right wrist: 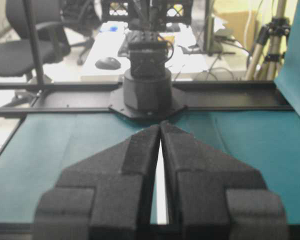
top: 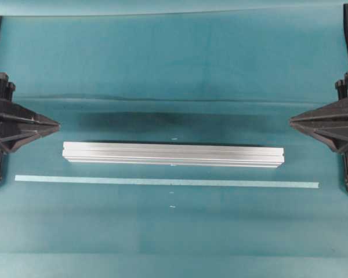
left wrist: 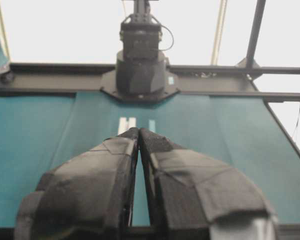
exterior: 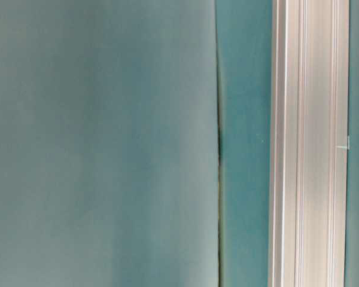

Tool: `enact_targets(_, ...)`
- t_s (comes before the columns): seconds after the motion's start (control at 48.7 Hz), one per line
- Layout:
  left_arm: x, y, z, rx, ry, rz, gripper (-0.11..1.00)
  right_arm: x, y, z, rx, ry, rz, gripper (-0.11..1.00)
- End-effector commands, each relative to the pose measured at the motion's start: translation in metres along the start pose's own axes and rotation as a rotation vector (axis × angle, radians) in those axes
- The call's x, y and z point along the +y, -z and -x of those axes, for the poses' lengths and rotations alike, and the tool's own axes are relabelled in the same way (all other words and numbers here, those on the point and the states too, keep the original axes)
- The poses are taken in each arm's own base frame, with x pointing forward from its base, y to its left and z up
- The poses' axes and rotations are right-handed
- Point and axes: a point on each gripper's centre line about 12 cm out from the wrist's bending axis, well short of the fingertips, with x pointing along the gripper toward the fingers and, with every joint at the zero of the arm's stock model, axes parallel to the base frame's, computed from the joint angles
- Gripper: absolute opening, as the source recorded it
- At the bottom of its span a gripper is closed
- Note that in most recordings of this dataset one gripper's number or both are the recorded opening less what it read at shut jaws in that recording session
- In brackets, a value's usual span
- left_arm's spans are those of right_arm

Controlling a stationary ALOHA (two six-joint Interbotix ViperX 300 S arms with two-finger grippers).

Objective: Lift the metal rail with both hands and move it towards you.
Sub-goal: 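Lower both grippers onto the two ends of the silver aluminium rail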

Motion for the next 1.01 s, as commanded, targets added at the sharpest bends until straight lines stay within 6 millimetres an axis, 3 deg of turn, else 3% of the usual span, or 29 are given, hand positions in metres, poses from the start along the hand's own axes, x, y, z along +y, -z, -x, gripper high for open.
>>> enact_targets(0.0,0.009,-0.007,-0.01,0.05,-0.041,0.013,0.14,-0.002,-0.006,-0.004,-0.012,0.013,-0.029,0.14)
enact_targets(0.144,0.017,-0.008,-0.023,0.221,-0.082,0.041,0.0,-0.018,0.0,-0.015,0.165,0.104,-0.182,-0.01)
enact_targets(0.288,0.022,-0.008,-0.035,0.378,-0.098,0.031,-0.05,-0.034,0.009,-0.024,0.414,0.177,-0.205,-0.01)
enact_targets(0.473,0.024,0.006,-0.051,0.556,-0.105,0.033,-0.05,-0.049,0.019,-0.044,0.643,0.224,-0.227,-0.01)
enact_targets(0.699,0.027,0.025,-0.073,0.761,-0.087,-0.02,-0.05,-0.046,0.05,-0.068,0.948,0.16,-0.16,-0.01)
enact_targets(0.986,0.039,0.047,-0.092,1.011,-0.081,-0.052,-0.05,-0.033,0.07,-0.089,1.186,0.04,-0.079,-0.01)
